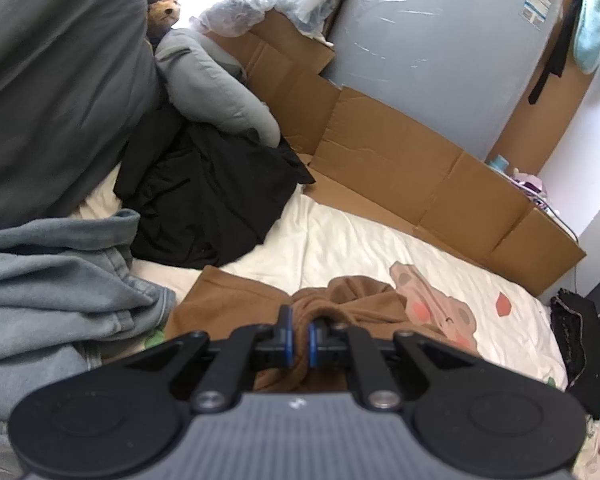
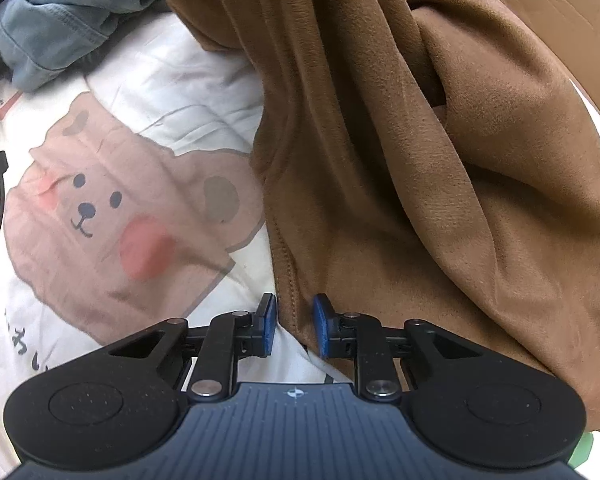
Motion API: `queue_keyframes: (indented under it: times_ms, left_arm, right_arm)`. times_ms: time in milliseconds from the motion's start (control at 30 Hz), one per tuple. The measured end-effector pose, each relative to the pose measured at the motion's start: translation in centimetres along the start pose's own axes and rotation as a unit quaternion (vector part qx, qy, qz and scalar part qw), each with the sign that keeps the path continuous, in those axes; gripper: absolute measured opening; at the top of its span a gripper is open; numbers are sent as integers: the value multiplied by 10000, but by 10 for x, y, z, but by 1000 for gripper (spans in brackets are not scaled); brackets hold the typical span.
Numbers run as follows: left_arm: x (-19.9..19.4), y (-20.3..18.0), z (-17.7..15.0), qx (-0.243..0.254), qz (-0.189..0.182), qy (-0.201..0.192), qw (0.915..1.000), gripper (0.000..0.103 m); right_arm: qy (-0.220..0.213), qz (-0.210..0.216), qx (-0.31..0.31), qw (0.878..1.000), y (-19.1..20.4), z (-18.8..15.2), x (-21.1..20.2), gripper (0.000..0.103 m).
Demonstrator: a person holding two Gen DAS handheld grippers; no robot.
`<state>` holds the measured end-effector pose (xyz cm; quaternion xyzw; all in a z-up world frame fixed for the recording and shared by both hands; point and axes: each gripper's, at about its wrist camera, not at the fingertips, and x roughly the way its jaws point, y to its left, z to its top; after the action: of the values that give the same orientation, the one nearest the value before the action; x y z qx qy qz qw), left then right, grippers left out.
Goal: Fold clothes
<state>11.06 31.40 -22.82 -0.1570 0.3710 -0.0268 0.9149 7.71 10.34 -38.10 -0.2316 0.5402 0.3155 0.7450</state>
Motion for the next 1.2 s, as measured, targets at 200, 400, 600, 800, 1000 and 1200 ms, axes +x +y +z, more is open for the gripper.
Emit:
queue_keyframes:
  times_ms: [200,400,600,800,1000,1200]
  left_arm:
    - [1,3,-2,10,37,15,10000,8]
    - [1,2,-4,50,51,34,10000,8]
    - [1,1,-6,107,59,48,9999,8]
    - [0,-8,-7,212,16,45,9998,8]
    - [-1,-22,-6,395,-71,24,9992,8]
    - [1,-38,-1,529,-195,-25,9984,8]
  right_arm:
    - [21,143,297,9995,-12,1,-5,7]
    - [140,446,751,9961,-30,7,-18,5]
    - [81,431,1024,9938,-49,-1,-47,3]
    - [28,236,1235,9921,-76,-2,-69,3]
    - [-40,-136,1391,9902,-130,-15,-107,3]
    - [-108,-508,1472,9877,-171,-25,-138,2]
